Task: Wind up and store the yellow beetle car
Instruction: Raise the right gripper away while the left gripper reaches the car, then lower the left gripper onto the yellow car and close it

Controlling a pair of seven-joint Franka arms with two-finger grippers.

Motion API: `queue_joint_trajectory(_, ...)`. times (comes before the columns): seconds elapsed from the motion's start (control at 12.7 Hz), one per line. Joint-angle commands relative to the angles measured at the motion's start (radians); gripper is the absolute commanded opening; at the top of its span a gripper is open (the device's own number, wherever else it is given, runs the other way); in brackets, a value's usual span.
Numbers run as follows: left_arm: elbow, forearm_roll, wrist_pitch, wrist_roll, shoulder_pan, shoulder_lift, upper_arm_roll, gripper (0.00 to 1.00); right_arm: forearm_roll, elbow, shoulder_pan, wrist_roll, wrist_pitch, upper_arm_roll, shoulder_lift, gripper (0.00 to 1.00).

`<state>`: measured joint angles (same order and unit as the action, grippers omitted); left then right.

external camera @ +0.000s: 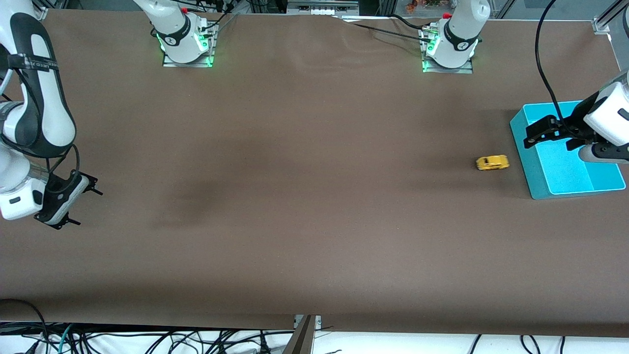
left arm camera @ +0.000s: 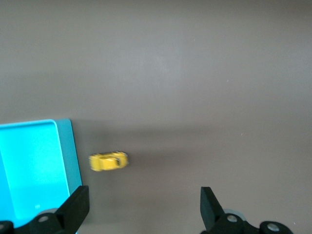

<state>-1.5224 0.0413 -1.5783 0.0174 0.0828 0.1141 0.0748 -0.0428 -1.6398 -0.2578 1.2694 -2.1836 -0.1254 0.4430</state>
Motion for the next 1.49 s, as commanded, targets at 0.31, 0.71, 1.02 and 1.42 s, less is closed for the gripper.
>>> queue_joint_trajectory(0.31,-0.007,0.012,0.080,0.156,-0.089,0.032,0.002,1.00,-0.006,0.196,0.026,-0.558,0.280,-0.023,-0.029,1.00)
queue_joint_trajectory(0.71,-0.096,-0.023,0.011,0.360,-0.167,0.088,0.010,1.00,0.001,0.207,0.089,-1.031,0.379,-0.023,-0.099,1.00)
queue_joint_trajectory(1.02,-0.238,-0.046,-0.110,0.564,-0.170,0.073,0.006,1.00,-0.015,0.207,0.095,-1.105,0.496,-0.025,-0.133,1.00)
queue_joint_trajectory(1.42,-0.600,-0.061,-0.480,0.870,-0.160,0.056,0.011,1.00,0.004,0.216,0.114,-1.101,0.501,-0.020,-0.187,1.00)
